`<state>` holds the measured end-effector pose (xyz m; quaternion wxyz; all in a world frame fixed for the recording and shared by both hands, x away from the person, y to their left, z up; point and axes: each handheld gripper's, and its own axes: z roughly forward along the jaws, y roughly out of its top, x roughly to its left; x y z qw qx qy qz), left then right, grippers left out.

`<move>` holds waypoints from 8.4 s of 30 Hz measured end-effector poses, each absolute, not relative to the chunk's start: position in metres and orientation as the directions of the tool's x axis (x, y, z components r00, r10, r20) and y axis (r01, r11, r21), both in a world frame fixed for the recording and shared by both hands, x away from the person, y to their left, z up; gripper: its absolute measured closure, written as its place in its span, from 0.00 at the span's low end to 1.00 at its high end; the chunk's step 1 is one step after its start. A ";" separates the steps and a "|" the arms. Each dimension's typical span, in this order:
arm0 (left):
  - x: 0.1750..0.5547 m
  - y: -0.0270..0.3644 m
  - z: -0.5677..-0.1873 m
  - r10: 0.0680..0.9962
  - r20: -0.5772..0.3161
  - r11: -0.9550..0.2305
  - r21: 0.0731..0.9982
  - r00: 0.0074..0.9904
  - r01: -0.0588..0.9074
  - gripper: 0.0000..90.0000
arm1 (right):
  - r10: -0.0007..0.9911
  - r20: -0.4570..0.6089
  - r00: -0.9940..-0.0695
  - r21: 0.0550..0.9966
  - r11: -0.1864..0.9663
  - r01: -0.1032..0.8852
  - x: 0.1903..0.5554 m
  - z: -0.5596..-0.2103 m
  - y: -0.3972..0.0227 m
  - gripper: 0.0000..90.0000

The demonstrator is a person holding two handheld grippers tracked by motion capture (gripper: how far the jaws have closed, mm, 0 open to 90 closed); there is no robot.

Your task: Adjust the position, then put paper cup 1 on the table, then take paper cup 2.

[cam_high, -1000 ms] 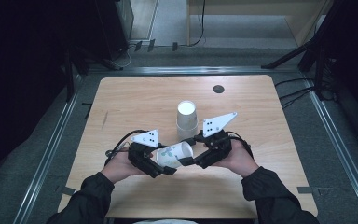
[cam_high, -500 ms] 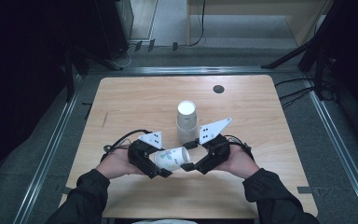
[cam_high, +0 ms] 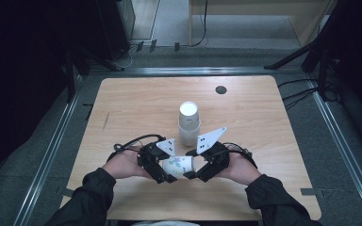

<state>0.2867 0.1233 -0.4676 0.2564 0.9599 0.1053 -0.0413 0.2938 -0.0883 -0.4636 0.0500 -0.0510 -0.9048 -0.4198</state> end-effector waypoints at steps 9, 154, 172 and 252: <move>0.284 0.110 -0.474 0.148 -0.126 -0.886 0.424 0.981 0.188 0.27 | 0.021 0.117 -0.993 0.712 0.695 0.099 0.287 -0.473 -0.078 0.35; 0.289 0.151 -0.445 0.291 -0.268 -0.482 0.789 0.919 0.382 0.16 | 0.039 0.159 -0.986 0.841 0.518 0.156 0.306 -0.454 -0.090 0.38; 0.288 0.148 -0.443 0.269 -0.326 -0.399 0.819 0.906 0.413 0.20 | 0.030 0.171 -0.985 0.840 0.519 0.161 0.304 -0.457 -0.085 0.38; 0.335 0.252 -0.451 0.612 -0.170 -0.446 0.732 0.772 0.515 0.28 | 0.348 0.068 -0.935 0.796 0.546 0.262 0.325 -0.475 -0.119 0.26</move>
